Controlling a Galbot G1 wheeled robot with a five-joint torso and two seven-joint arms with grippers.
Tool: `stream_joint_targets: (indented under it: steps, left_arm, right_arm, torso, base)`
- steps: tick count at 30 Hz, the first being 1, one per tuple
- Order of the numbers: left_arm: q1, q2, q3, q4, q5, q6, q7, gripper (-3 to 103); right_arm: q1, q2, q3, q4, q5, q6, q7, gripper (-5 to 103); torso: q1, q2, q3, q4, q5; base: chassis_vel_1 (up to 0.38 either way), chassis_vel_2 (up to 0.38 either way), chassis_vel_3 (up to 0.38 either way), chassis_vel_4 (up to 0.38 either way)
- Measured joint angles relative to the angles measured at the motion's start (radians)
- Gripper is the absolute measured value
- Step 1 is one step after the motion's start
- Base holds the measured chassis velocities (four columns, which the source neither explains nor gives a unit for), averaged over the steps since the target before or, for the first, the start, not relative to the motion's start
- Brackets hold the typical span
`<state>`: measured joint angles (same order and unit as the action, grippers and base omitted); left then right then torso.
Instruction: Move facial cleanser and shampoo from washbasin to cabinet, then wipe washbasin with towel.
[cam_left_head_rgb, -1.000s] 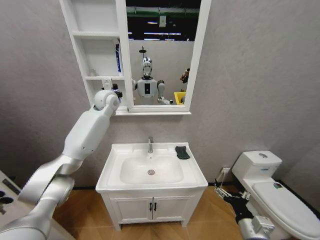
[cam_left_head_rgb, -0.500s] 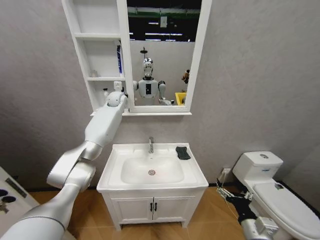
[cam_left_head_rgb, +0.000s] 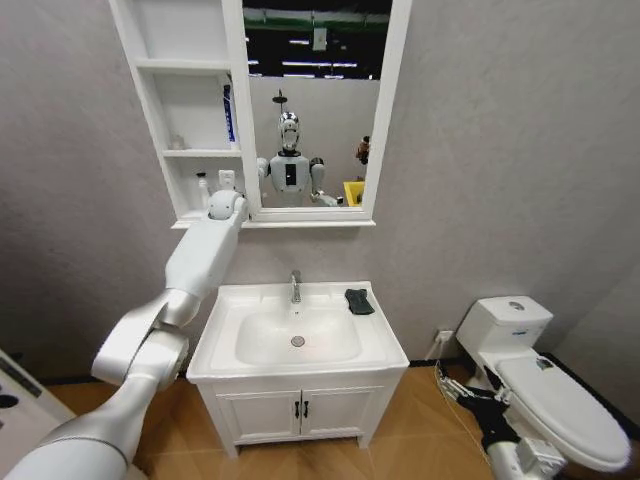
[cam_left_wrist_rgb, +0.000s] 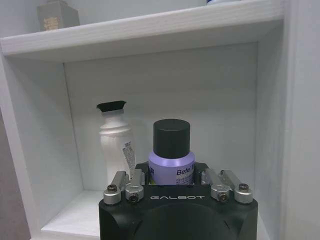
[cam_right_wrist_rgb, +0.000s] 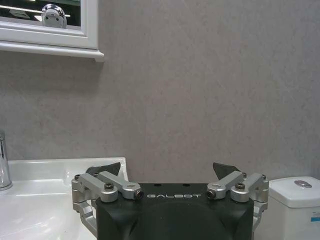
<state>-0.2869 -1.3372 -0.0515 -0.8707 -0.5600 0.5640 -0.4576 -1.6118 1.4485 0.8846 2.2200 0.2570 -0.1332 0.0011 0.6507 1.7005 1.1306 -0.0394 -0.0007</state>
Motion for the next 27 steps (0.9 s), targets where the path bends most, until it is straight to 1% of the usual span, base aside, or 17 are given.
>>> stream_joint_targets:
  steps: [2,4,5,10,11,14,23,24,27]
  left_arm:
    - [-0.024,-0.017,-0.003,0.032,0.006,-0.009,0.005,43]
    - [-0.028,-0.019,-0.003,0.038,0.007,-0.01,0.006,43]
    - [-0.043,-0.03,-0.003,0.065,0.014,-0.019,0.016,43]
    - [-0.076,-0.044,-0.005,0.132,0.025,-0.038,0.037,43]
    - [-0.098,-0.05,-0.012,0.186,0.055,-0.068,0.052,43]
    - [-0.11,-0.057,-0.017,0.208,0.061,-0.081,0.057,43]
    - [-0.11,-0.069,-0.019,0.224,0.057,-0.082,0.065,43]
    - [-0.109,-0.071,-0.019,0.231,0.056,-0.084,0.067,40]
    - [-0.108,-0.076,-0.022,0.241,0.056,-0.086,0.068,43]
  right_arm:
    - [0.001,0.0,-0.002,0.008,-0.001,-0.007,0.0,100]
    - [0.0,0.0,-0.002,0.009,-0.001,-0.007,0.0,100]
    - [-0.005,0.001,0.0,0.012,-0.001,-0.008,0.0,100]
    - [-0.016,0.004,0.004,0.015,-0.001,-0.007,0.0,100]
    - [-0.016,0.005,0.005,0.018,-0.001,-0.006,0.0,100]
    - [-0.013,0.004,0.004,0.02,-0.001,-0.007,0.0,100]
    - [-0.016,0.002,0.009,0.018,0.0,-0.008,0.0,100]
    - [-0.017,0.002,0.01,0.017,0.0,-0.008,0.0,100]
    - [-0.016,0.002,0.011,0.017,0.0,-0.007,0.0,100]
  torso:
    - [-0.001,0.001,-0.001,-0.0012,0.0006]
    - [-0.001,0.001,-0.001,-0.0011,0.0008]
    - [-0.002,0.001,-0.001,-0.0014,0.0013]
    - [-0.002,0.001,-0.001,-0.0014,0.0008]
    - [-0.002,0.001,-0.001,-0.001,0.0006]
    - [-0.001,0.001,-0.001,-0.0009,0.0006]
    - [-0.002,0.001,-0.001,-0.0011,0.0008]
    - [-0.002,0.001,-0.001,-0.0011,0.0008]
    - [-0.002,0.001,-0.001,-0.0011,0.0008]
  base:
    - [0.0,0.0,0.0,0.0]
    - [0.0,0.0,0.0,0.0]
    - [0.0,0.0,0.0,0.0]
    - [0.0,0.0,0.0,0.0]
    - [0.0,0.0,0.0,0.0]
    - [0.0,0.0,0.0,0.0]
    - [0.0,0.0,0.0,0.0]
    - [0.0,0.0,0.0,0.0]
    - [0.0,0.0,0.0,0.0]
